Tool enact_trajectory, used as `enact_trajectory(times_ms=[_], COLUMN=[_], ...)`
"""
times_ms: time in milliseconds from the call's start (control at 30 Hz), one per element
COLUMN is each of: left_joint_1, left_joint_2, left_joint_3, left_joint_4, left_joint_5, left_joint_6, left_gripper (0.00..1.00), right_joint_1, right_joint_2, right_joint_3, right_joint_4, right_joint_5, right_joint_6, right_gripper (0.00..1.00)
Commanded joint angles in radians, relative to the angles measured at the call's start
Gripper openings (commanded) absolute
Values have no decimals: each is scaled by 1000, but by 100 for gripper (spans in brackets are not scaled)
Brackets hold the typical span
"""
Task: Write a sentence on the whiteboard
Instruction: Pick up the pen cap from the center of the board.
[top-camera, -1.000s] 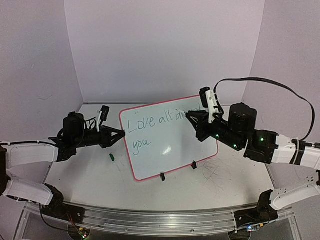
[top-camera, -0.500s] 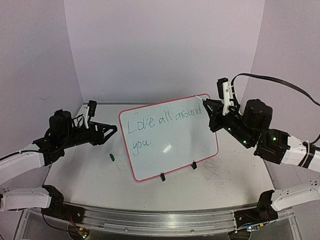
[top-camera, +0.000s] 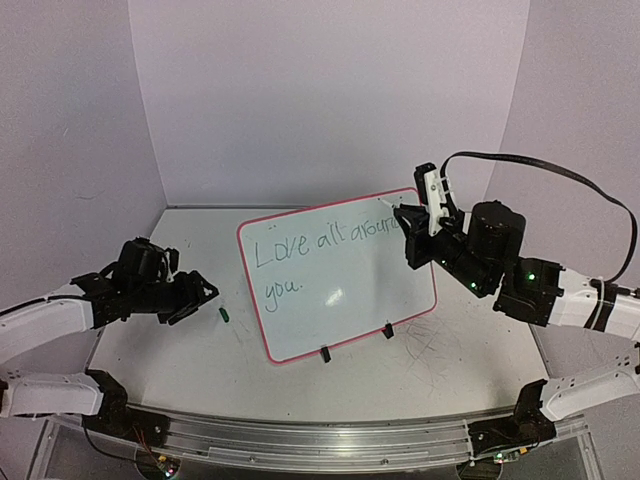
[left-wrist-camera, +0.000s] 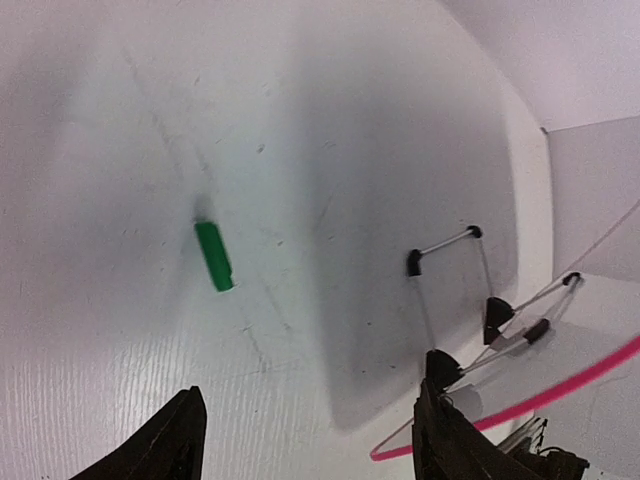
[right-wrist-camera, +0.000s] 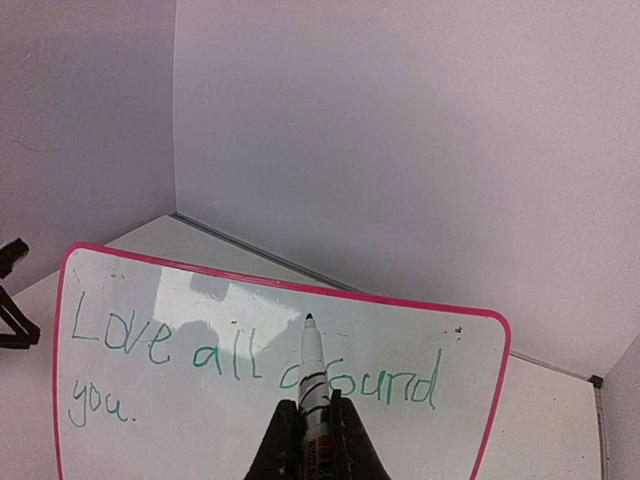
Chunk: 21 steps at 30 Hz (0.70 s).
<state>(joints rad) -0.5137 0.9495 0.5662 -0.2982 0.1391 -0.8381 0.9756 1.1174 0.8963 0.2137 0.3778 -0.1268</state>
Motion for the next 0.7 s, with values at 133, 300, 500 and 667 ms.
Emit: enact_trajectory(times_ms=[133,300,500,667], left_joint_1=[-8,-25,-48,-60], left_joint_2=[336,497,599,666], left_joint_3=[192,261,311,340], left_joint_4=[-59,-82,-104,-104], left_joint_5=[-83,-178,-247,-264], left_joint_6=[-124,-152,-184,-196], left_gripper=[67,59,52,49], right_joint_1=[-3,-3,-3,-3], right_joint_2=[-26,-46,-59,-50], right_joint_3=[-10,-28,-37,-34], right_joint_4=[67,68,69,69], right_joint_5=[-12,-28,-21,-22], right_joint_6=[-13,13,24,25], right_gripper=[0,0,0,0])
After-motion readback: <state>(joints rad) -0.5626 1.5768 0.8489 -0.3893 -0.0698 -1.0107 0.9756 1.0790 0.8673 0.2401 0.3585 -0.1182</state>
